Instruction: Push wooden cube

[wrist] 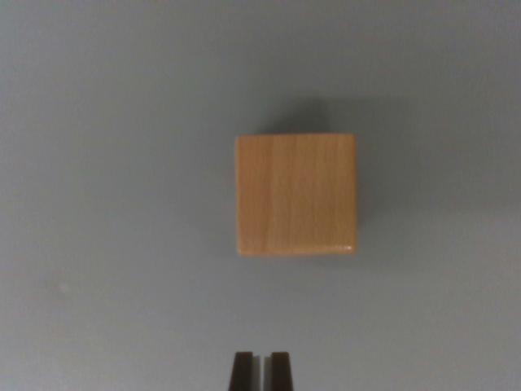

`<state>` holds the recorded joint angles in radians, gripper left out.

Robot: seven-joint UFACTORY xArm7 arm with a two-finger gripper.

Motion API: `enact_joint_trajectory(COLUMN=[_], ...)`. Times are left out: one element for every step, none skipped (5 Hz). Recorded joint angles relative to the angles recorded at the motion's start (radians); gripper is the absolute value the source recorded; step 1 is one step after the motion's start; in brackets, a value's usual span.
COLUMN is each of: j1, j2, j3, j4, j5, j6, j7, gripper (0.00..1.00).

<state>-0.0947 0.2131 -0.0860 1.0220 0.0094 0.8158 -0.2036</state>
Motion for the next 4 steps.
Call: enact_joint_trajectory(j1=[-0.0032,-0.0032,-0.0063,-0.0063], j2=[0.009,0.009,0.017,0.017], j3=[-0.005,-0.005,-0.010,-0.010], j4=[-0.026,-0.026,-0.051,-0.051], j5=[0.0000,0.0000,0.0001,0.0001], j6=[-0.037,-0.037,-0.073,-0.073], j7=[-0.011,-0.011,-0.022,-0.022], gripper=[0.00,0.00,0.00,0.00])
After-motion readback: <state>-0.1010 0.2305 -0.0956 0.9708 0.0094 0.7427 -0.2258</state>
